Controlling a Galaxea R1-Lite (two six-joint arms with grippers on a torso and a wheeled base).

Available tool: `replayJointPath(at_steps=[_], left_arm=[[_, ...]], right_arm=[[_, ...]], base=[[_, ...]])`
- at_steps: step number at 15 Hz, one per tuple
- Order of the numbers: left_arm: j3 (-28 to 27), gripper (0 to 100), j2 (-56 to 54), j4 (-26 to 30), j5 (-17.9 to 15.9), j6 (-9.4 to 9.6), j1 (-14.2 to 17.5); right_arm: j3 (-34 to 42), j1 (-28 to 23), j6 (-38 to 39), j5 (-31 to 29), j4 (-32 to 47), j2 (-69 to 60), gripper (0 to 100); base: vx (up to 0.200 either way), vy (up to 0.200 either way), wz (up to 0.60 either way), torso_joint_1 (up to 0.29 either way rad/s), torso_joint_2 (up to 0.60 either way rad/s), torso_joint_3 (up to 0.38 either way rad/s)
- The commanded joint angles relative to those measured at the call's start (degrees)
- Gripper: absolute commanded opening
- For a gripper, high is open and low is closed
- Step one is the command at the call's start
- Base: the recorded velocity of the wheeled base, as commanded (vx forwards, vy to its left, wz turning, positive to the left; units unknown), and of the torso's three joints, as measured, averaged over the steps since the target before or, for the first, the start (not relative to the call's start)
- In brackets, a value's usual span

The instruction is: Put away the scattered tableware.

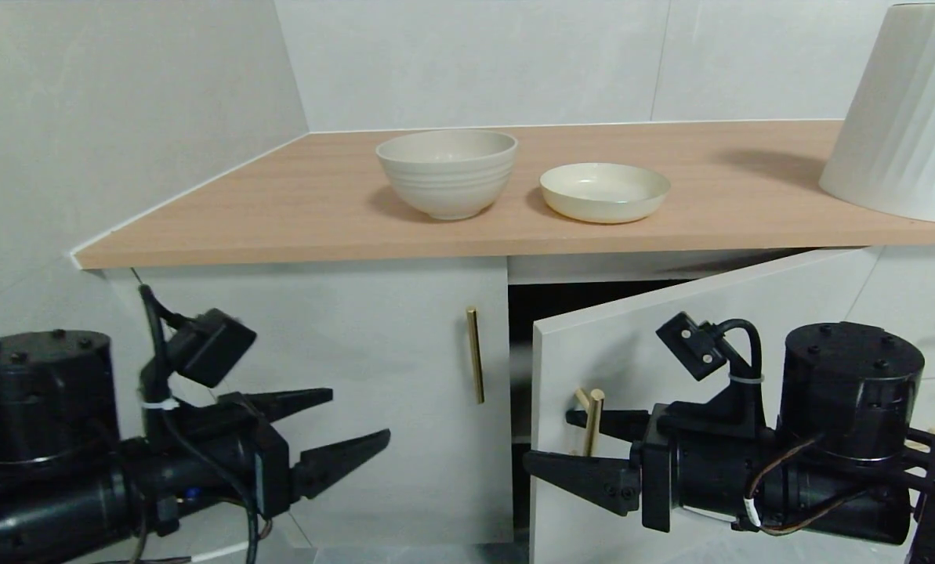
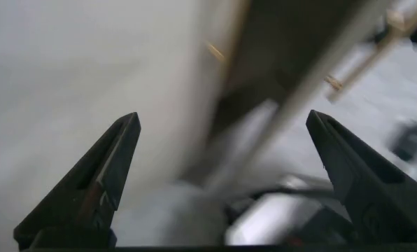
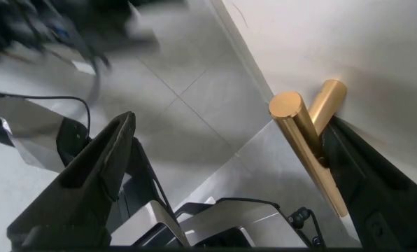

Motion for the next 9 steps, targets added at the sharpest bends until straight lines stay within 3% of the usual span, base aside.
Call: replayJointPath(at_steps=[1,2,4,5,9], left_arm=[[2.11,100,6.57,-1.46,-0.01,-2.70,-3.66],[2.02,100,6.57,-1.46,-0.01,-4.63,-4.46],[1.93,100,6.57,-1.46,-0.01,-4.81,-4.72],[1.93,0,6.57,-1.55,-0.01,-4.81,-4.72],[0.52,0,6.84,-1.99,-0.10,-5.07,-5.51]], right_arm=[[0.00,0.08,0.04,-0.01,0.18,0.31,100],[0.00,0.08,0.04,-0.01,0.18,0.57,100],[0.00,0.08,0.04,-0.01,0.18,0.75,100],[0.00,-0.01,0.04,-0.01,0.18,0.84,100],[-0.09,0.08,0.04,0.08,0.18,1.01,100]], base=[[0.000,0.000,0.00,0.000,0.00,0.000],[0.000,0.000,0.00,0.000,0.00,0.000],[0.000,0.000,0.00,0.000,0.00,0.000],[0.000,0.000,0.00,0.000,0.00,0.000],[0.000,0.000,0.00,0.000,0.00,0.000]])
